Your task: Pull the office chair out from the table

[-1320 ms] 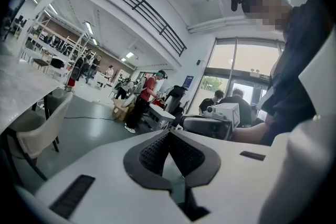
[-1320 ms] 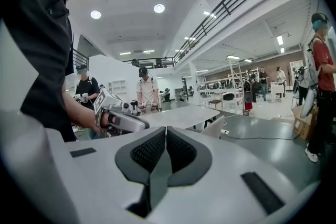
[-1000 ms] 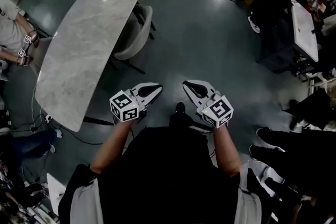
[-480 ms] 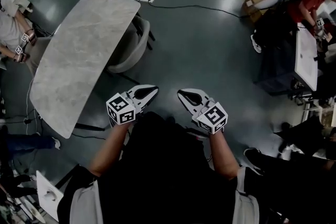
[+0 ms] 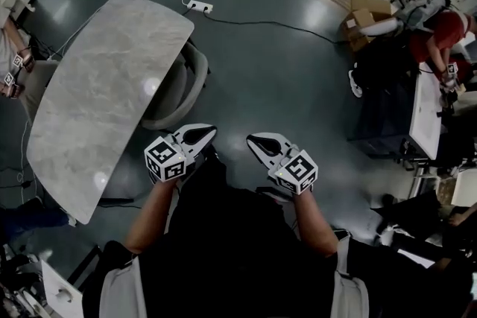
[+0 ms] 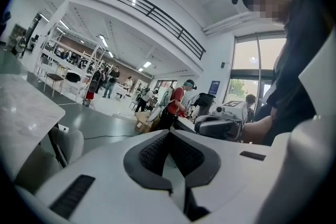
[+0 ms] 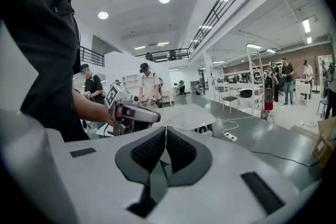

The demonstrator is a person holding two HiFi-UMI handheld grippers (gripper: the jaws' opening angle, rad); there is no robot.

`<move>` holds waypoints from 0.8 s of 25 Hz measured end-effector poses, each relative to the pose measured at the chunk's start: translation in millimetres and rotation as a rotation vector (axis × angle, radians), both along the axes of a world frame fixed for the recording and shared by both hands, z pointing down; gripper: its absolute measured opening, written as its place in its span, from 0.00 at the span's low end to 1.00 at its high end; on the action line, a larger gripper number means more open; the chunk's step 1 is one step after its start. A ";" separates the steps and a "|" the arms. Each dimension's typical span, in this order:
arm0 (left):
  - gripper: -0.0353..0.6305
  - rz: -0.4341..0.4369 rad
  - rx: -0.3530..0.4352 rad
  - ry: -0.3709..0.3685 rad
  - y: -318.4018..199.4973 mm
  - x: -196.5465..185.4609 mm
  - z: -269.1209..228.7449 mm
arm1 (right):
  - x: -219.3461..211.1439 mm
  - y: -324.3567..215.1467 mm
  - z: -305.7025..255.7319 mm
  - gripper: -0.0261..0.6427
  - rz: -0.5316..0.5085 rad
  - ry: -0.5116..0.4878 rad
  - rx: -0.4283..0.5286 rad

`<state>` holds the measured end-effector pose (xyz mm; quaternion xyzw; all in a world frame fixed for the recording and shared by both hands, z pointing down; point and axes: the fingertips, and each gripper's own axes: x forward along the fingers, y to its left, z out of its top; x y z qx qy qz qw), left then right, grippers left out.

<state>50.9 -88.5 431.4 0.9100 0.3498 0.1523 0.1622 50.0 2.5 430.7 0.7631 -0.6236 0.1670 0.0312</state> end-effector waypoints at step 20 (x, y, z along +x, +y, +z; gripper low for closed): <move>0.07 -0.125 -0.080 0.026 -149.9 147.9 7.5 | 164.7 -163.3 9.1 0.07 -0.183 0.011 -0.066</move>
